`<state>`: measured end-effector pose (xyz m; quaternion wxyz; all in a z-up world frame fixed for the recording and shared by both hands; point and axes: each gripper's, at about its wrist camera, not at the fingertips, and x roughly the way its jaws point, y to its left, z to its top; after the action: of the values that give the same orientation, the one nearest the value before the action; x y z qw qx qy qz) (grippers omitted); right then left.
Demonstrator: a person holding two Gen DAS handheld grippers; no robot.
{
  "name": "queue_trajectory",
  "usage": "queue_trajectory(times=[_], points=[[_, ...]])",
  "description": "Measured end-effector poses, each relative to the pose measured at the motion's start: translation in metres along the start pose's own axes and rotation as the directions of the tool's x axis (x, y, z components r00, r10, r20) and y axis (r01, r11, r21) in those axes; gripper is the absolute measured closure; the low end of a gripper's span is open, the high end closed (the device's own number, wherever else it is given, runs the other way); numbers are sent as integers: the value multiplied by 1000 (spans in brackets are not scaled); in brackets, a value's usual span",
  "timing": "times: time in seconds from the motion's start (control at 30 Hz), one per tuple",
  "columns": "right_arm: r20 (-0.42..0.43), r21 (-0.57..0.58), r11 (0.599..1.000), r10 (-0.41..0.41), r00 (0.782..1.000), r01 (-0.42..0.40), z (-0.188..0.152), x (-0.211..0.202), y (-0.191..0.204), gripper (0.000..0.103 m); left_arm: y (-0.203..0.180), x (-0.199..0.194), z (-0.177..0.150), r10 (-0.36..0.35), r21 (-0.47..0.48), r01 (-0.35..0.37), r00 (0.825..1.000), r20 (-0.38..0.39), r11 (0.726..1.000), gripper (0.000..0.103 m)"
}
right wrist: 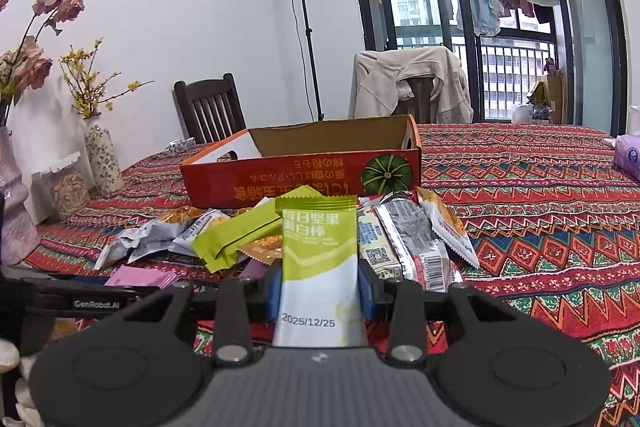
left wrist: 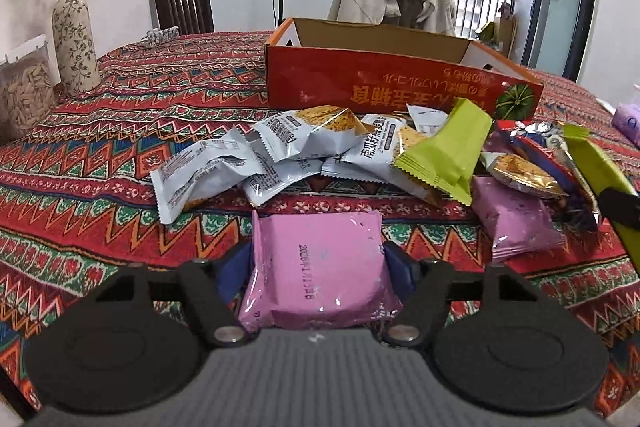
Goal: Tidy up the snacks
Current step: 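Lift the white-green bar with the right gripper while the left lifts the pink packet, then lower both held packets into the cardboard box and open both grippers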
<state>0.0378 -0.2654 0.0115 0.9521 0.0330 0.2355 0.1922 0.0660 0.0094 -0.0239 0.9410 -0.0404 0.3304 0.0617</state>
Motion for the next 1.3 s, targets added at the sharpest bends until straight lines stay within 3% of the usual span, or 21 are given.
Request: queue_trajectory(times=[0.27, 0.53, 0.83, 1.3], points=[[9, -1, 1000, 2, 1000, -2, 1, 0, 0, 67, -6, -23, 8, -39, 23, 37, 996, 78, 999, 32], [53, -23, 1000, -7, 999, 8, 21, 4, 3, 67, -11, -33, 41, -79, 39, 74, 986, 148, 996, 32], [126, -48, 998, -28, 992, 34, 71, 25, 3, 67, -26, -24, 106, -73, 48, 63, 970, 234, 997, 32], [150, 19, 998, -54, 987, 52, 161, 106, -17, 67, -42, 32, 190, -50, -41, 63, 962, 269, 997, 32]])
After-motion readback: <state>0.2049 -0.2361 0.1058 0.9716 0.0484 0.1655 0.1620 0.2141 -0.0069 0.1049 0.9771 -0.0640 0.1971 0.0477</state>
